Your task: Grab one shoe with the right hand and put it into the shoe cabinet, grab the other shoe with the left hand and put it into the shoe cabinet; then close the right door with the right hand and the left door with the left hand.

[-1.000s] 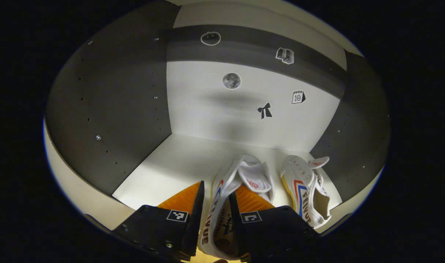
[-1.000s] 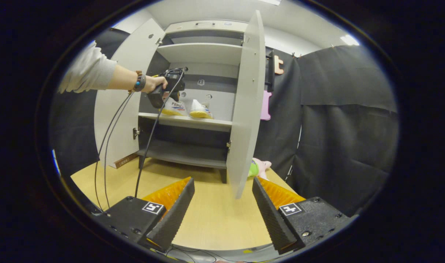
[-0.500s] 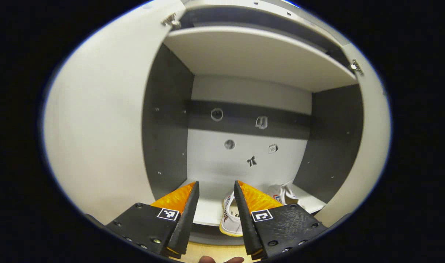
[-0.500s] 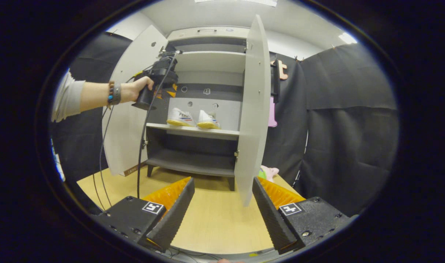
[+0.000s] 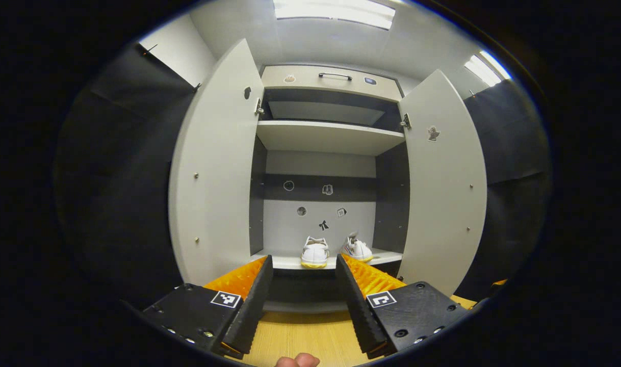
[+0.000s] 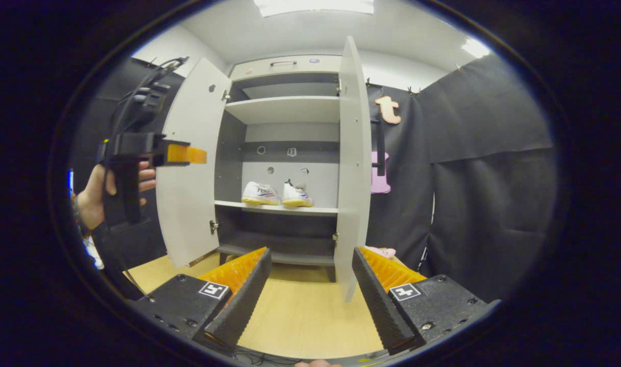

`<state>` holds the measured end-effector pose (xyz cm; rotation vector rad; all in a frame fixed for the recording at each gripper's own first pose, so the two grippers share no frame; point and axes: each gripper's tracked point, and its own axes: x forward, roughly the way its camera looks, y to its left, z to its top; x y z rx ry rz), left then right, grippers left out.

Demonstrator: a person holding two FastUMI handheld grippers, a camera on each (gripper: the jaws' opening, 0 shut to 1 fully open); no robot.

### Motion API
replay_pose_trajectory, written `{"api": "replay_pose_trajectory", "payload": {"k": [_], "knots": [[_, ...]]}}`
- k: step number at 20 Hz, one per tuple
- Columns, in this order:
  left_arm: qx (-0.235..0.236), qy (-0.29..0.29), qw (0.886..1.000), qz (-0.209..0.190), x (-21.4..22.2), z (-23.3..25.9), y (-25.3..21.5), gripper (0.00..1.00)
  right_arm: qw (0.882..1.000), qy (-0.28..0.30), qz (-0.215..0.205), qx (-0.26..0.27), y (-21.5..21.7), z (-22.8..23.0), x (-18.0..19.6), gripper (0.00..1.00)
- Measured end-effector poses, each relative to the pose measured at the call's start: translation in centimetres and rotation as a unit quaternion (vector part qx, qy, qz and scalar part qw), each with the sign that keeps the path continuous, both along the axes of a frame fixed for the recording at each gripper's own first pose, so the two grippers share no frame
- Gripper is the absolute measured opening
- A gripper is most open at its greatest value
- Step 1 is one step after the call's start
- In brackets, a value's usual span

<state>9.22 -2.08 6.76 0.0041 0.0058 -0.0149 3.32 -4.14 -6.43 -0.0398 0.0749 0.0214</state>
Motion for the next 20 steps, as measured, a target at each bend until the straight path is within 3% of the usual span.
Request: {"api": "replay_pose_trajectory", "payload": {"k": [2,6,7,8,10,14,20], "knots": [[-0.009,-0.003,1.000,0.016,-2.8,-0.8,0.5,0.81,1.000,-0.006,-0.017,-0.007,-1.1,0.6,-0.3,1.00],[0.000,0.005,0.999,0.034,-7.7,-2.9,1.3,0.83,0.999,-0.027,-0.032,-0.008,-3.7,3.4,0.0,1.00],[-0.002,0.006,0.999,0.037,-8.7,-3.5,1.5,0.96,0.999,-0.033,-0.038,-0.008,-4.9,4.4,0.6,1.00],[-0.010,0.007,0.999,0.033,-9.7,-4.2,1.2,0.86,0.998,-0.042,-0.048,-0.007,-6.5,5.6,1.4,1.00],[-0.025,0.014,0.999,0.020,-11.5,-5.5,0.5,0.90,0.996,-0.059,-0.070,-0.001,-9.7,8.4,3.5,1.00],[-0.029,0.032,0.998,0.037,-12.7,-6.9,1.5,0.90,0.990,-0.087,-0.108,0.008,-15.4,13.6,8.0,1.00],[-0.024,0.031,0.999,0.035,-13.2,-7.0,1.9,0.90,0.991,-0.062,-0.121,0.012,-18.0,15.0,14.5,1.00]]}}
